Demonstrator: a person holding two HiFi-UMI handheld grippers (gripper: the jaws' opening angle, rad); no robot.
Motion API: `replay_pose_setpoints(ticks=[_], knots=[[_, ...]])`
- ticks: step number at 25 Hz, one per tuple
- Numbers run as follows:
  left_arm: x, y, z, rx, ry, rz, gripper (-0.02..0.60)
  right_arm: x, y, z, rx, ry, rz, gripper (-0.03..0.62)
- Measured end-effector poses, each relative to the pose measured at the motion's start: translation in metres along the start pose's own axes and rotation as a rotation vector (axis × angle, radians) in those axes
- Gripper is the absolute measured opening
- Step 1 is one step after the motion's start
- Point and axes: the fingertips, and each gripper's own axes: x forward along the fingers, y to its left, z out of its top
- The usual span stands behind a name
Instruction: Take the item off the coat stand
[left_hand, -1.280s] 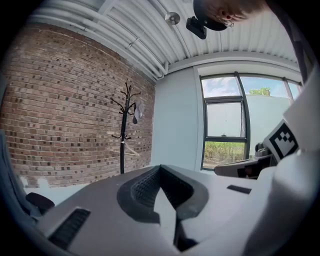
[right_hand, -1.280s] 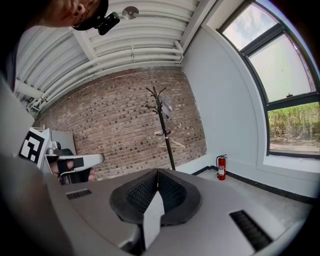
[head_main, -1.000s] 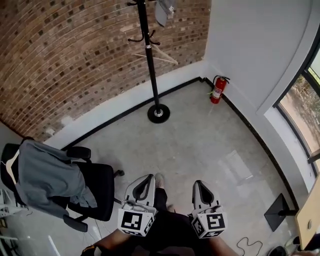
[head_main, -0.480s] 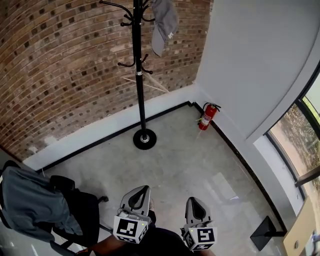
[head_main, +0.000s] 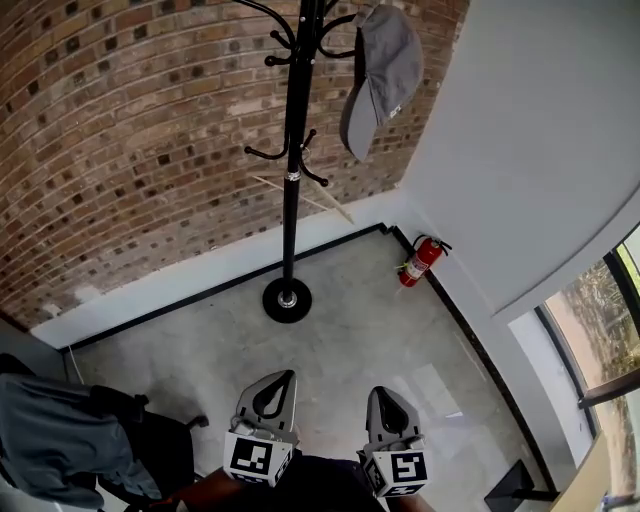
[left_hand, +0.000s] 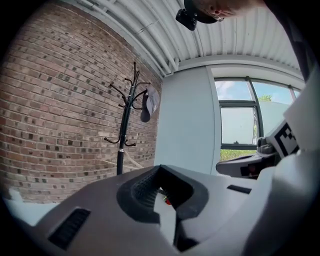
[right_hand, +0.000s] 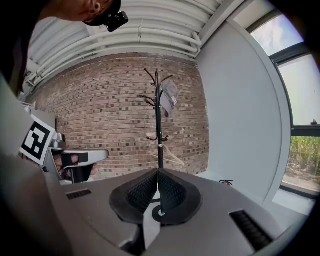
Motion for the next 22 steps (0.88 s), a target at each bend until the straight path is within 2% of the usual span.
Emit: replay_pose_setpoints(ticks=[6, 12, 16, 20, 21, 22], knots=[[0.023, 0.049, 0.028, 0.008, -0.044, 0.063, 0.025, 0.073, -0.001, 0.049, -0.094, -0.051, 0.043, 0.015], [0.036, 0.090, 0.031, -0.012, -0.045, 0.194, 0.025, 0.142, -0.007, 0.096, -0.129, -0.135, 0.098, 0.015], [0.053, 0.113, 0.039, -0.009, -0.047, 0.298, 0.025, 0.188, -0.019, 0.140, -0.125, -0.234, 0.121, 0.015], [0.080, 0.121, 0.060, 0.010, -0.068, 0.362, 0.025, 0.226, -0.041, 0.188, -0.150, -0.342, 0.125, 0.018], [0.088, 0.123, 0.065, 0.016, -0.072, 0.378, 0.025, 0.236, -0.044, 0.199, -0.160, -0.366, 0.133, 0.023], [0.095, 0.124, 0.069, 0.021, -0.075, 0.393, 0.025, 0.245, -0.046, 0.210, -0.169, -0.389, 0.145, 0.063]])
